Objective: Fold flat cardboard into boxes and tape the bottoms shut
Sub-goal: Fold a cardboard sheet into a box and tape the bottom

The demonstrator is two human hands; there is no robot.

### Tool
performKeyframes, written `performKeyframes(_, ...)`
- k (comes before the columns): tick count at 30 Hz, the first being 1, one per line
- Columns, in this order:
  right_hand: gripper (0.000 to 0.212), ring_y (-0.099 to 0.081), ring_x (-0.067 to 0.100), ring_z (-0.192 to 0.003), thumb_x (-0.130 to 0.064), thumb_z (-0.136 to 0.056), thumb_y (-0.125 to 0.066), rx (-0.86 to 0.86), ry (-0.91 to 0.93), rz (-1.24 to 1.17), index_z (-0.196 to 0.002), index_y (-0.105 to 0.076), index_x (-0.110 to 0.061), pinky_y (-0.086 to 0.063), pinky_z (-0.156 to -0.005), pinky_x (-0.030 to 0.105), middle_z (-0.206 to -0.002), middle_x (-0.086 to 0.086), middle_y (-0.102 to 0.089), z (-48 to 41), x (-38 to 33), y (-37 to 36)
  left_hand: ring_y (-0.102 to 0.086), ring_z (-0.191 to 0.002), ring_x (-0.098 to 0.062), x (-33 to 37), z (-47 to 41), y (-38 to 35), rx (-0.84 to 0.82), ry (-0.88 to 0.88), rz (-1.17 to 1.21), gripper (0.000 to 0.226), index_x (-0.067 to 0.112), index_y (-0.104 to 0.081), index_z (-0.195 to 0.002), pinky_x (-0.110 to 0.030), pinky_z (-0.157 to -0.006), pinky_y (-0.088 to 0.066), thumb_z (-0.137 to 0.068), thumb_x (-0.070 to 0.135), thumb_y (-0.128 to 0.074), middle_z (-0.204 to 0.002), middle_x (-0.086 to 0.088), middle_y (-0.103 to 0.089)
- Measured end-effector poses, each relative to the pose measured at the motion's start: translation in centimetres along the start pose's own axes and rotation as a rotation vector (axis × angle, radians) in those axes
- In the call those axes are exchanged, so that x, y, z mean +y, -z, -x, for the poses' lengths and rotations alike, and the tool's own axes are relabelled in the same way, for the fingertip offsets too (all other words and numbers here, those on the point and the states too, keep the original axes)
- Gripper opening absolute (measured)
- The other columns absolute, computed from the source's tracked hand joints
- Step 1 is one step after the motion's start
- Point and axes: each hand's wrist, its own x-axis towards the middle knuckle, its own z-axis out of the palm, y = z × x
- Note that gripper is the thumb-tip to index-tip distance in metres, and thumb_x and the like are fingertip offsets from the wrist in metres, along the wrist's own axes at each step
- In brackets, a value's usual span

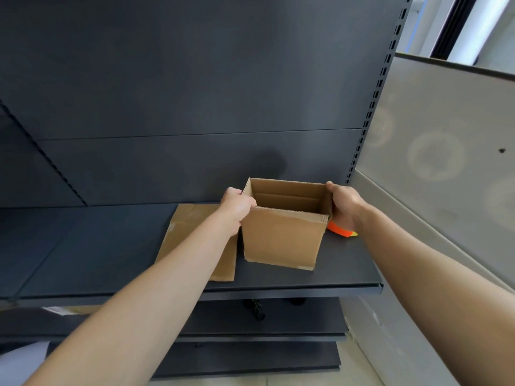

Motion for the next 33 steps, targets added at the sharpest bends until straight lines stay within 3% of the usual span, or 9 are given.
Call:
performKeyframes(2,0.042,-0.053,0.044,-0.120,-0.025,-0.103,-0.039,-0.002,-0.016,0.005,-0.130,-0.048,0.006,-0.049,-0.097,0.048,-0.133,0.027,-0.053,-0.3,0.2,0.3,-0.044,-0.112,-0.023,-0.1,0.1,0.0,0.003,-0.001,0.038,0.056,0.015,-0.033,-0.144,-0.038,-0.090,-0.042,-0.093,0.005,-0.055,-0.135,-0.007,-0.044)
performKeyframes(5,0.036,-0.067,0.033,-0.092,-0.030,-0.102,-0.042,-0.021,-0.051,0.024,-0.115,-0.056,0.000,-0.055,-0.081,0.044,-0.105,0.018,-0.068,-0.3,0.1,0.6,-0.046,-0.125,-0.031,-0.2,0.2,-0.2,0.006,0.019,0.103,0.054,0.013,-0.034,-0.145,-0.050,-0.103,-0.040,-0.095,0.012,-0.056,-0.140,-0.010,-0.045)
performKeyframes(7,0.040,-0.068,0.031,-0.092,-0.036,-0.101,-0.042,-0.043,-0.062,0.023,-0.111,-0.059,-0.002,-0.056,-0.080,0.042,-0.105,0.016,-0.069,-0.4,0.0,0.7,-0.045,-0.127,-0.032,-0.2,0.3,-0.5,0.017,0.008,0.091,0.052,0.013,-0.035,-0.145,-0.051,-0.104,-0.041,-0.097,0.018,-0.054,-0.142,-0.010,-0.045)
performKeyframes(11,0.046,-0.068,0.031,-0.096,-0.044,-0.099,-0.043,-0.058,-0.061,0.067,-0.110,-0.059,-0.003,-0.055,-0.086,0.044,-0.109,0.016,-0.069,-0.8,0.0,1.2,-0.054,-0.117,-0.030,-0.2,0.2,-0.3,0.072,0.001,0.076,0.036,0.013,-0.051,-0.134,-0.047,-0.096,-0.050,-0.100,0.025,-0.048,-0.127,-0.008,-0.056)
performKeyframes(15,0.037,-0.067,0.030,-0.086,-0.038,-0.101,-0.042,-0.051,-0.062,0.054,-0.102,-0.057,-0.004,-0.056,-0.078,0.041,-0.099,0.015,-0.068,-0.7,-0.1,1.3,-0.061,-0.109,-0.030,-0.5,0.0,0.4,0.075,0.023,0.094,0.034,0.016,-0.056,-0.129,-0.045,-0.088,-0.055,-0.098,0.028,-0.052,-0.125,-0.008,-0.060)
performKeyframes(19,0.043,-0.067,0.033,-0.101,-0.037,-0.101,-0.040,-0.107,-0.070,-0.033,-0.121,-0.057,-0.002,-0.054,-0.085,0.042,-0.114,0.017,-0.068,-1.1,0.3,1.1,-0.055,-0.111,-0.028,-0.4,0.1,0.3,0.091,0.035,0.147,0.035,0.016,-0.054,-0.131,-0.048,-0.093,-0.050,-0.098,0.027,-0.052,-0.123,-0.006,-0.056)
performKeyframes(25,0.050,-0.061,0.032,-0.114,-0.041,-0.099,-0.038,-0.177,-0.051,-0.051,-0.130,-0.055,-0.006,-0.044,-0.103,0.045,-0.123,0.017,-0.064,-1.5,0.8,1.1,-0.051,-0.102,-0.023,-0.5,0.3,0.0,0.126,0.072,0.242,0.038,0.018,-0.052,-0.132,-0.042,-0.084,-0.047,-0.096,0.028,-0.056,-0.111,0.000,-0.051)
performKeyframes(33,0.055,-0.062,0.032,-0.114,-0.051,-0.095,-0.041,-0.219,-0.065,-0.013,-0.128,-0.059,-0.011,-0.044,-0.104,0.046,-0.122,0.015,-0.065,-2.0,1.0,1.6,-0.053,-0.118,-0.029,-0.5,0.4,-0.4,0.098,0.115,0.240,0.042,0.017,-0.052,-0.131,-0.051,-0.100,-0.046,-0.093,0.033,-0.059,-0.130,-0.006,-0.054)
